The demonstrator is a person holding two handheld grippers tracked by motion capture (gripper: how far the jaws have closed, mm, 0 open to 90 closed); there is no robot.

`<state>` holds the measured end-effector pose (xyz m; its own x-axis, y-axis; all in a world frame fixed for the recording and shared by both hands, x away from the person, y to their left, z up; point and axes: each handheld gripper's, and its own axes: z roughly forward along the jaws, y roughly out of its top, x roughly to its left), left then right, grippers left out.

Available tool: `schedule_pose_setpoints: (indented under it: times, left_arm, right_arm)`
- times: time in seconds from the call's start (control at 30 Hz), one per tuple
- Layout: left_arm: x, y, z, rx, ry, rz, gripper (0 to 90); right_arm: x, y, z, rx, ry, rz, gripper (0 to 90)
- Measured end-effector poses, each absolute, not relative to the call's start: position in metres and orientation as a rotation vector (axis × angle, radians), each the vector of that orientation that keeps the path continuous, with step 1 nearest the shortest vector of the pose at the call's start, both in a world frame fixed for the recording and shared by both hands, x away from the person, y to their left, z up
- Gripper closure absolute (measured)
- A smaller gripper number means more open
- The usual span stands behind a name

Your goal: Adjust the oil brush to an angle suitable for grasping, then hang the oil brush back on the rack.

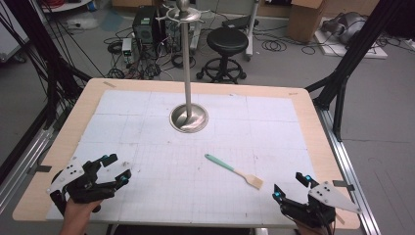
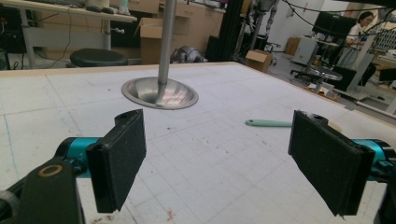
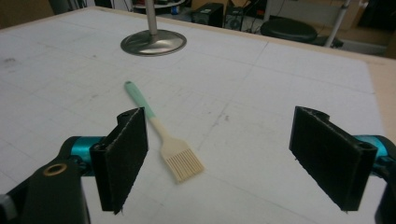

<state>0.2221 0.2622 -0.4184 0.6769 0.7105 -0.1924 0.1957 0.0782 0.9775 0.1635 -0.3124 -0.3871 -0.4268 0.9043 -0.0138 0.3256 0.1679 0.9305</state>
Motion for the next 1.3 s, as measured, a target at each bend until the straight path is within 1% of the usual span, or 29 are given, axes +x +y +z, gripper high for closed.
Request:
schedule_pose_setpoints:
  times: [0.13, 0.23, 0.63, 0.83, 1.1, 1.3]
  left_arm:
    - [0.221, 0.264, -0.418, 1.490, 0.796, 0.468, 19.0]
    - [0.222, 0.265, -0.418, 1.482, 0.812, 0.476, 19.3]
    - [0.223, 0.265, -0.419, 1.505, 0.818, 0.477, 19.5]
    - [0.226, 0.269, -0.421, 1.481, 0.842, 0.461, 19.5]
    - [0.226, 0.266, -0.422, 1.502, 0.834, 0.462, 19.5]
    - [0.226, 0.264, -0.422, 1.514, 0.836, 0.462, 20.0]
  right_arm:
    - [0.159, -0.323, -0.381, 1.216, 1.762, 1.304, 16.9]
    - [0.156, -0.324, -0.379, 1.182, 1.770, 1.314, 16.9]
    - [0.155, -0.321, -0.377, 1.183, 1.798, 1.320, 16.9]
    - [0.155, -0.322, -0.378, 1.202, 1.794, 1.340, 16.9]
    - [0.170, -0.312, -0.380, 1.199, 1.884, 1.350, 16.9]
    - [0.183, -0.301, -0.385, 1.133, 1.989, 1.365, 16.9]
